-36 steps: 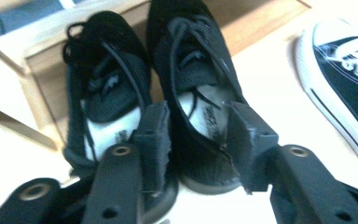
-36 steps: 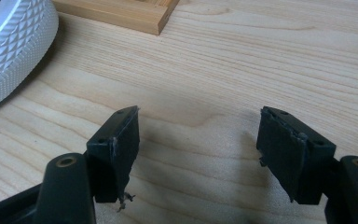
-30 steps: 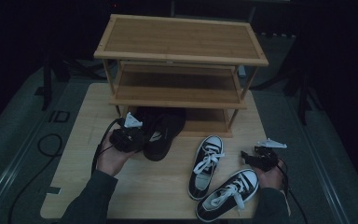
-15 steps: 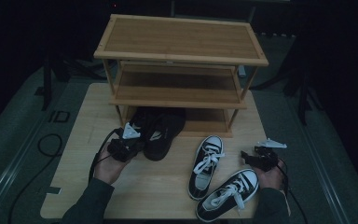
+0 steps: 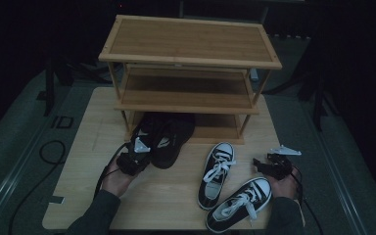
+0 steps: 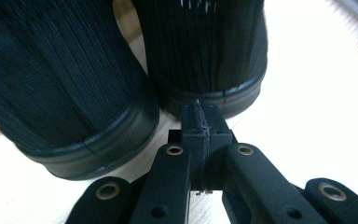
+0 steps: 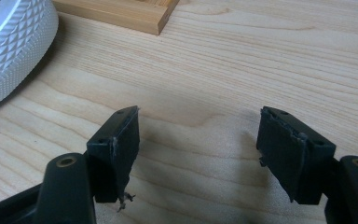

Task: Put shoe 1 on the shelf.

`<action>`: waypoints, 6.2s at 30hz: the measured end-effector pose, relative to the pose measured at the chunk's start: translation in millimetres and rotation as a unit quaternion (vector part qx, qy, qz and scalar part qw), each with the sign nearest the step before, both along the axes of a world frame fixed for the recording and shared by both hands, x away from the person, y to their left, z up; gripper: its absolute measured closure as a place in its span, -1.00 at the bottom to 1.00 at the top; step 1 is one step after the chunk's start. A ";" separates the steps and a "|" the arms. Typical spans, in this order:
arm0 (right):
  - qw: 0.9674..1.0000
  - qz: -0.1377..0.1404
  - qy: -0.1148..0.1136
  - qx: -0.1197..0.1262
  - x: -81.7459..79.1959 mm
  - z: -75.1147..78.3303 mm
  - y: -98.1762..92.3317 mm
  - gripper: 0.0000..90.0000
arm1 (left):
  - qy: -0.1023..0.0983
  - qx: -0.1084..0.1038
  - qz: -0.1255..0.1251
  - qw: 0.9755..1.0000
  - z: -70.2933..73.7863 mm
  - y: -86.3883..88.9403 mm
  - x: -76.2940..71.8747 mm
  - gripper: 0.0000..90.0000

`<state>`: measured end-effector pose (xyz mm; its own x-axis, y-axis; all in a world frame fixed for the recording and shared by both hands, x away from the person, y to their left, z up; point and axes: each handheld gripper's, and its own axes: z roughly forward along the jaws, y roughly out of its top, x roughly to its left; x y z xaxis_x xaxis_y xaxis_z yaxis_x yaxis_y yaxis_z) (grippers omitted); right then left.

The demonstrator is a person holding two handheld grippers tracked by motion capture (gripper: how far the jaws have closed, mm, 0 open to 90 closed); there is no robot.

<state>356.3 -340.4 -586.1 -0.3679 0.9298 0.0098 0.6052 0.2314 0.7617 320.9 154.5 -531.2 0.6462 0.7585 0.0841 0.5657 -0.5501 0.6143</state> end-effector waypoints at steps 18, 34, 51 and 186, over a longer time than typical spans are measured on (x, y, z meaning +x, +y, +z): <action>1.000 0.000 0.000 0.000 0.0 0.0 0.0 -0.35 | 0.020 0.034 -0.021 0.999 -27.3 -17.1 0.6 1.00; 1.000 0.000 0.000 0.000 0.0 0.0 0.0 -0.35 | 0.012 0.041 0.002 0.999 -24.7 -32.0 16.4 1.00; 1.000 0.000 0.000 0.001 0.0 0.0 0.1 -0.35 | 0.014 0.041 -0.026 0.999 -27.0 -55.2 7.7 1.00; 1.000 0.000 0.000 0.000 0.0 0.0 0.1 -0.35 | 0.001 0.078 0.093 0.993 -25.9 38.0 8.4 0.95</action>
<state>356.2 -340.3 -586.1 -0.3685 0.9296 0.0098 0.6050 0.2318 0.7617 329.3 192.5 -557.1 0.4955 0.8430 0.2091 0.6675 -0.5237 0.5294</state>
